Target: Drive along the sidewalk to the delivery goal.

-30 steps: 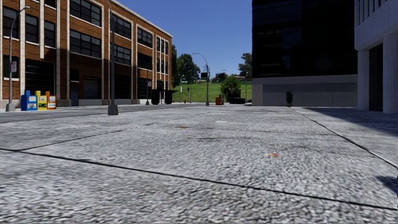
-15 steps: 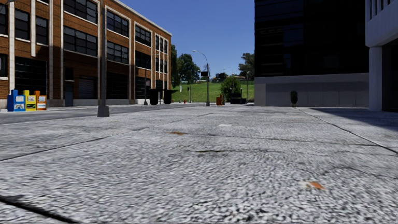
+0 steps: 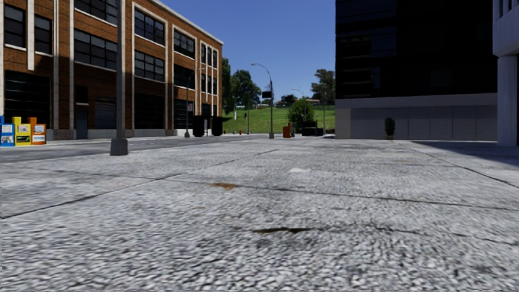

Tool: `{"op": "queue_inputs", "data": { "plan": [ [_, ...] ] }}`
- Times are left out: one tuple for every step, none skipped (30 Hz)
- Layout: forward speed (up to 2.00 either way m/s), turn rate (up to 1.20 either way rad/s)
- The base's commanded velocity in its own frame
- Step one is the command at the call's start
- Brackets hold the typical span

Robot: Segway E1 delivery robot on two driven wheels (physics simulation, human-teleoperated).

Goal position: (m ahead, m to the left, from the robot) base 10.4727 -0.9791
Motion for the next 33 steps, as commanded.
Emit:
{"op": "queue_inputs", "data": {
  "plan": [
    [2.0, 0.0],
    [2.0, 0.0],
    [2.0, 0.0],
    [2.0, 0.0],
    [2.0, 0.0],
    [2.0, 0.0],
    [2.0, 0.0],
    [2.0, 0.0],
    [2.0, 0.0],
    [2.0, 0.0],
    [2.0, 0.0],
    [2.0, 0.0],
    [2.0, 0.0],
    [2.0, 0.0],
    [2.0, 0.0],
    [2.0, 0.0],
    [2.0, 0.0],
    [2.0, 0.0],
    [2.0, 0.0],
    [2.0, 0.0],
    [2.0, 0.0],
    [2.0, 0.0],
    [2.0, 0.0],
    [2.0, 0.0],
    [2.0, 0.0],
    [2.0, 0.0],
    [2.0, 0.0],
    [2.0, 0.0],
    [2.0, 0.0],
    [2.0, 0.0],
    [2.0, 0.0],
    [2.0, 0.0],
    [2.0, 0.0]
  ]
}}
